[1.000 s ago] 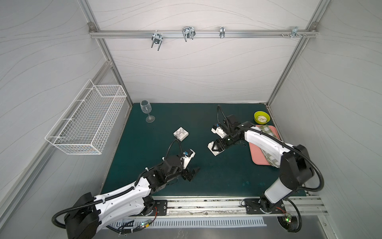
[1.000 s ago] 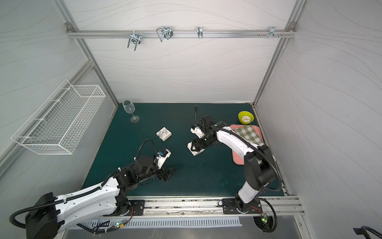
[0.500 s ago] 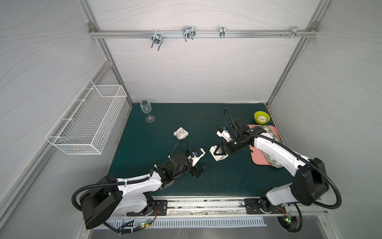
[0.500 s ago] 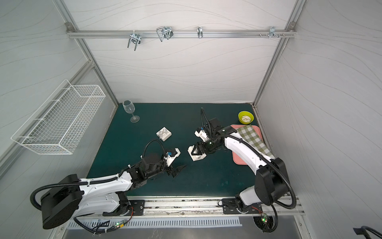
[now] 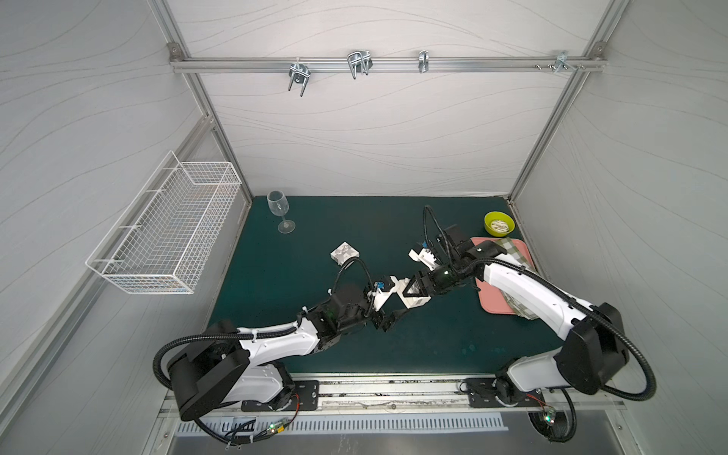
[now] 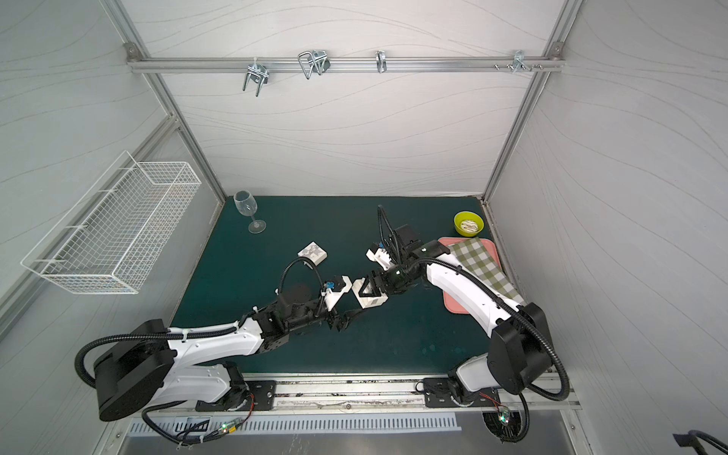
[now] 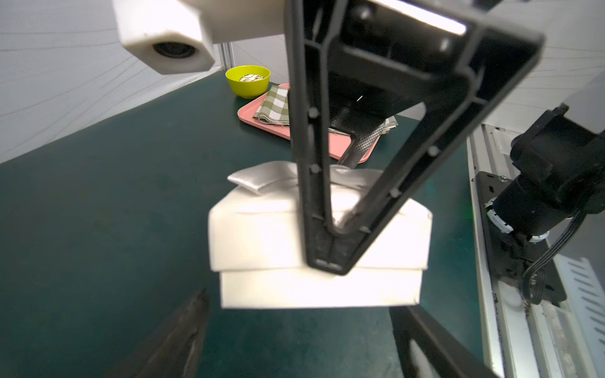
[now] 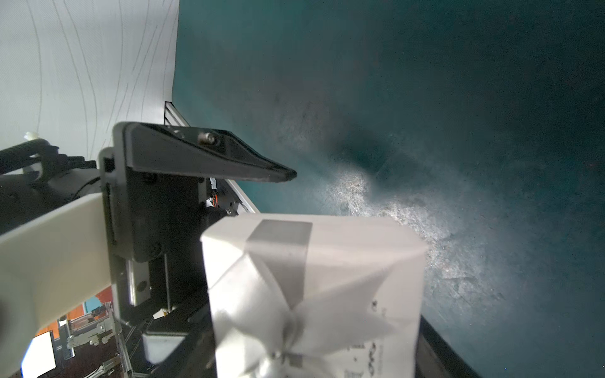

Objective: Take the necklace out of the lift-off lid jewelry box
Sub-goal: Open the lid on the jewelry box.

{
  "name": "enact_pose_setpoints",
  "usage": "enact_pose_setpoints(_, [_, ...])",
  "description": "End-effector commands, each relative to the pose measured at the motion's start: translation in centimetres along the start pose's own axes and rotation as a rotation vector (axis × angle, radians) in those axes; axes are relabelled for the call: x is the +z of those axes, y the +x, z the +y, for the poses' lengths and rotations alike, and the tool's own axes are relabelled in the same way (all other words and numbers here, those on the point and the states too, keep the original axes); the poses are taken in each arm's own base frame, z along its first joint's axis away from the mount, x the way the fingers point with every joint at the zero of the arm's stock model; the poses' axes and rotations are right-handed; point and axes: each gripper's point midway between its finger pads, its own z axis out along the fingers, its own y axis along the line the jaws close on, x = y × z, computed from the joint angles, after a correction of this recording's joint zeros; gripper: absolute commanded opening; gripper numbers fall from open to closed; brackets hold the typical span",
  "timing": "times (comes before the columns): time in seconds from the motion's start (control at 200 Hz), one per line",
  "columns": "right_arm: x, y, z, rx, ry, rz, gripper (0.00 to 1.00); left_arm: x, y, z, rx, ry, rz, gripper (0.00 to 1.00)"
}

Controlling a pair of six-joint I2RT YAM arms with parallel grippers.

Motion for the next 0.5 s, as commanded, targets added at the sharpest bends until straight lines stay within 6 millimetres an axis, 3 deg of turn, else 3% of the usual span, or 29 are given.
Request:
enact_pose_setpoints(0.0, [-0.79,-0.23,1.54,-0.017,-0.04,-0.013,0.66,0.32,-3.84,-0.69,0.022,0.041,-0.111,0.84])
enact_pose_setpoints(0.495, [-0.86,-0.06,1.65,-0.012,-0.045,-0.012,0.66,0.28,-4.66,-0.98,-0.01,0.063,-0.135,0.85])
